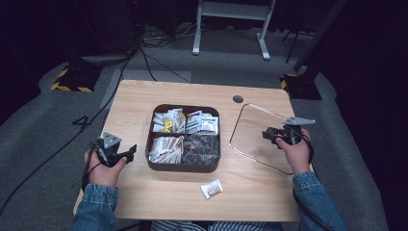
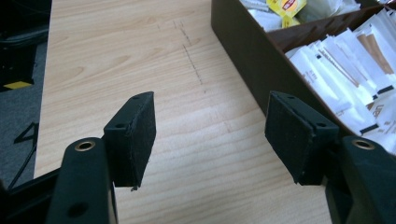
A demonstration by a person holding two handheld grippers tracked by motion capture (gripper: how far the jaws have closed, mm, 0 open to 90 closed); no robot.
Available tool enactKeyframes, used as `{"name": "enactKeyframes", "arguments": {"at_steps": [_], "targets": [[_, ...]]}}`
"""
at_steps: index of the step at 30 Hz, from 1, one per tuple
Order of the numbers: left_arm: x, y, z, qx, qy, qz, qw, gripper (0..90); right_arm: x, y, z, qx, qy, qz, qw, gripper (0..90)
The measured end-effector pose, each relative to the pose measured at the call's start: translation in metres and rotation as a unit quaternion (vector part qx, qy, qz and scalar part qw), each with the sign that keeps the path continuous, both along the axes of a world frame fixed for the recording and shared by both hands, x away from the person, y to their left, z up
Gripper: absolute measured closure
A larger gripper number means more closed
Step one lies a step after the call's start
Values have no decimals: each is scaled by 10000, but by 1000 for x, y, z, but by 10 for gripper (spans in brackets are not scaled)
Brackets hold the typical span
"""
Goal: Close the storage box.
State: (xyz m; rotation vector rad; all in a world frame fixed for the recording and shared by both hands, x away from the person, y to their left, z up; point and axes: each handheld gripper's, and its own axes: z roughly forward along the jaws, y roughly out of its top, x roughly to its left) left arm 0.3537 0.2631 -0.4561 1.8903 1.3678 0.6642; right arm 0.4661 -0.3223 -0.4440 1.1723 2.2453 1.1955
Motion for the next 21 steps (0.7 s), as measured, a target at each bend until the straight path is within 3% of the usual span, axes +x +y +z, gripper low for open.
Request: {"name": "enactKeyframes", "arguments": {"at_steps": [10, 21], "targets": [[-7, 2, -12, 100, 174, 3, 9998, 341, 1, 24, 19, 67, -28, 312, 9995, 596], [0, 7, -27, 254, 451, 1, 9987, 313, 7, 64, 37, 194, -62, 691, 9974, 595]]}}
